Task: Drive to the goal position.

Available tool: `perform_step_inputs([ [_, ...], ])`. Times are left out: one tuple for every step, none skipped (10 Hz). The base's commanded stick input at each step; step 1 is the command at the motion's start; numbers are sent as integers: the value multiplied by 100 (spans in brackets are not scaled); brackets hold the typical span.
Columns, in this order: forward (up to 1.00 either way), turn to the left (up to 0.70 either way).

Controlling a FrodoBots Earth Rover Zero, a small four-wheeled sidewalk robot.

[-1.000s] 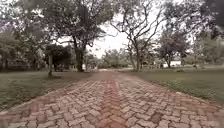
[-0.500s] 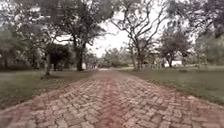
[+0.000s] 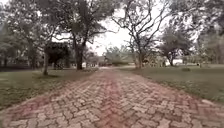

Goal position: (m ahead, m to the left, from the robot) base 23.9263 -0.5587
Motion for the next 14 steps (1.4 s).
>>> perform_step_inputs([
  [70, 0],
  [70, 0],
  [70, 0],
  [70, 0],
  [70, 0],
  [70, 0],
  [70, 0],
  [70, 0],
  [70, 0],
  [70, 0],
  [70, 0],
  [70, 0],
  [70, -6],
  [70, -24],
])
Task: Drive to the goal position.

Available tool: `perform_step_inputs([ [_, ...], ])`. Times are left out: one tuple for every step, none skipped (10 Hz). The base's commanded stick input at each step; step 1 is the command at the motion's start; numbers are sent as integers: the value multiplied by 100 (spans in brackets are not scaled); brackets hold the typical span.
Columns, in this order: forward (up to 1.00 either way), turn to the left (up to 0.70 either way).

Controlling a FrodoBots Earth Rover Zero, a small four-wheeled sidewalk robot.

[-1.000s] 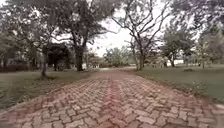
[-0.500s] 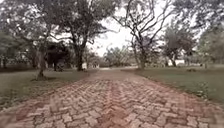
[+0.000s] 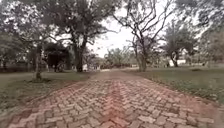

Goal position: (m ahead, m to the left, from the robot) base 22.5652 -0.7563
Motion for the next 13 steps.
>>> perform_step_inputs([
  [70, -35],
  [70, -35],
  [70, 0],
  [70, 0],
  [70, 0],
  [70, 0],
  [70, 0],
  [70, 0],
  [70, 0],
  [70, 0],
  [70, 0],
  [70, 0],
  [70, 0],
])
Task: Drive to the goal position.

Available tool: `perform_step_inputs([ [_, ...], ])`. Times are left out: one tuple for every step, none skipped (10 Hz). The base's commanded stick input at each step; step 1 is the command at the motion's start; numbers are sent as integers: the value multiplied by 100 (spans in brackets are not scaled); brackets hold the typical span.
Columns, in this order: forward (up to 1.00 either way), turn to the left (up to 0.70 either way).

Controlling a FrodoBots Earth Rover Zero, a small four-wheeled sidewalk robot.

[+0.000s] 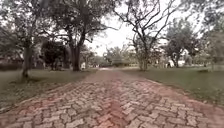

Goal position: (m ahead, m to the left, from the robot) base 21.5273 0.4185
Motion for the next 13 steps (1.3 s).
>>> perform_step_inputs([
  [70, 0],
  [70, 0],
  [70, 0],
  [70, 0],
  [70, 0],
  [70, 0],
  [70, 0],
  [70, 0],
  [70, 0],
  [70, 0],
  [70, 0],
  [70, 0],
  [70, 0],
])
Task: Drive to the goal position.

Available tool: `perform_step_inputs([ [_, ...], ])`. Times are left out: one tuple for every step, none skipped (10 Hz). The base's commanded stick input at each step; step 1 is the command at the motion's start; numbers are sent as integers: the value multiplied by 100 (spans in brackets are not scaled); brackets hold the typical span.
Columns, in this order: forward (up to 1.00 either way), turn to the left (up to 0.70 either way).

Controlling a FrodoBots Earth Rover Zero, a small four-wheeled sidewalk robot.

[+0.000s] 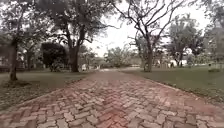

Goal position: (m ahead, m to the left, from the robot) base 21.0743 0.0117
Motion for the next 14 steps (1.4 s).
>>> perform_step_inputs([
  [70, 0],
  [70, 0],
  [70, 0],
  [70, 0],
  [70, 0],
  [70, 0],
  [70, 0],
  [70, 0],
  [70, 0],
  [70, 0],
  [70, 0],
  [70, 0],
  [70, 0],
  [70, 0],
])
